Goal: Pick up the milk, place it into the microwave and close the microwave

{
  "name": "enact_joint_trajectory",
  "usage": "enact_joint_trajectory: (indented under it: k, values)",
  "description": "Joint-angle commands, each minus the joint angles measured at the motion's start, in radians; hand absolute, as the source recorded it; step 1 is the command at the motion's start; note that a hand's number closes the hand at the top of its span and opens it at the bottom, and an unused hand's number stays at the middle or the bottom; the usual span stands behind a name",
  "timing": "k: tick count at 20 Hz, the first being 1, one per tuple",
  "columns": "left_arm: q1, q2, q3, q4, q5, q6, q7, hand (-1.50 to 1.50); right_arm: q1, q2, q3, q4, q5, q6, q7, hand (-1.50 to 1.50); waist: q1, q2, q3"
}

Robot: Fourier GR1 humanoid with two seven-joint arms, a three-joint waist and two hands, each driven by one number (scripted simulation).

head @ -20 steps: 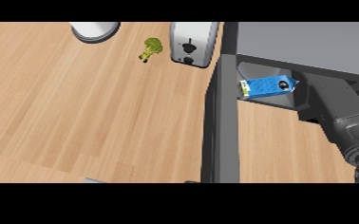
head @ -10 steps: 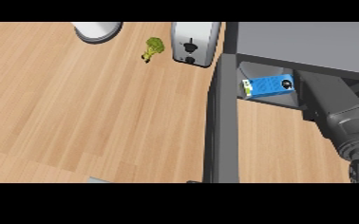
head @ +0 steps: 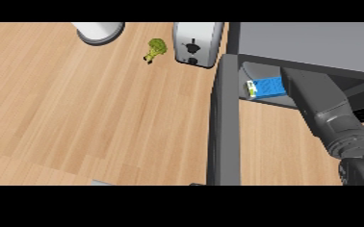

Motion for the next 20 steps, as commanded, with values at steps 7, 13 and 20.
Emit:
enact_joint_trajectory:
  k: [7,13,20]
  values:
    - [-0.014,-0.006,-0.04,0.014,-0.029,0.002,0.021,-1.5,-0.093,0.058,-0.005,-0.02,-0.007,-0.069,0.015,-1.5,-0.008,-0.02,-0.036]
    - [0.027,-0.057,-0.086,0.01,-0.072,-0.017,0.019,-1.5,-0.085,0.057,-0.021,-0.016,-0.018,-0.123,-0.002,-1.5,-0.047,-0.04,-0.038]
    - [0.025,-0.128,-0.148,0.021,-0.157,-0.046,-0.017,-1.5,-0.048,0.038,-0.006,0.009,-0.006,-0.03,-0.023,-1.5,-0.095,-0.048,-0.039]
